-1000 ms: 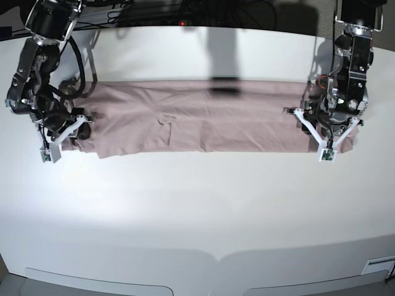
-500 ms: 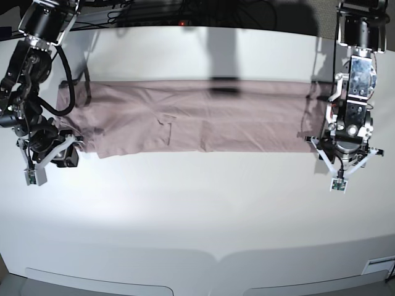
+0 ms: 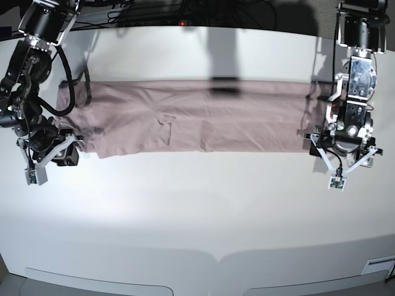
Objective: Fold the T-shirt properly
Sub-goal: 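Move the left gripper to the strip's end and grasp it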
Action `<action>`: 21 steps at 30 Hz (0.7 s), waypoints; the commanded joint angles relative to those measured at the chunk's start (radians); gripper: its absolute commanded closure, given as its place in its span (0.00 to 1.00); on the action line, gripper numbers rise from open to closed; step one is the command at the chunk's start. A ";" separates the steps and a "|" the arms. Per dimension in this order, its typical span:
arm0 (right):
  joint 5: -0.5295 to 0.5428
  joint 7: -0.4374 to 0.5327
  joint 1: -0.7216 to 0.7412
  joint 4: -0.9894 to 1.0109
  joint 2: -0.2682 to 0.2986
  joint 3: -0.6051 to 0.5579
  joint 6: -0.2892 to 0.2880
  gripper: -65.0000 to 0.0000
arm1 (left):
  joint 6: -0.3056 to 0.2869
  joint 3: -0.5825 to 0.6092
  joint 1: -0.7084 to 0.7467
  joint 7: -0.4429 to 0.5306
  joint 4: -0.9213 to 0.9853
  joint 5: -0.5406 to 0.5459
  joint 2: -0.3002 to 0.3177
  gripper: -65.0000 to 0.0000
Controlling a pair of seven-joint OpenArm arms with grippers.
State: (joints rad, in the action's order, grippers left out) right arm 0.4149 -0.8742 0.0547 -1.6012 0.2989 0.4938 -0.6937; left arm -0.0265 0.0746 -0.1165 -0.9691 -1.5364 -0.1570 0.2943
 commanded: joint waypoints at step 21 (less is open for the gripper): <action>0.016 -0.040 0.016 -0.022 0.016 0.003 -0.004 0.77 | -0.286 -0.003 -0.019 0.042 0.031 0.869 0.517 0.30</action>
State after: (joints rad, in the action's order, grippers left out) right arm 0.4183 -0.9340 0.0551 -1.6020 0.2989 0.4938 -0.6937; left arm -0.3199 0.0803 -0.1192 -0.9428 -1.4986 0.7136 0.7864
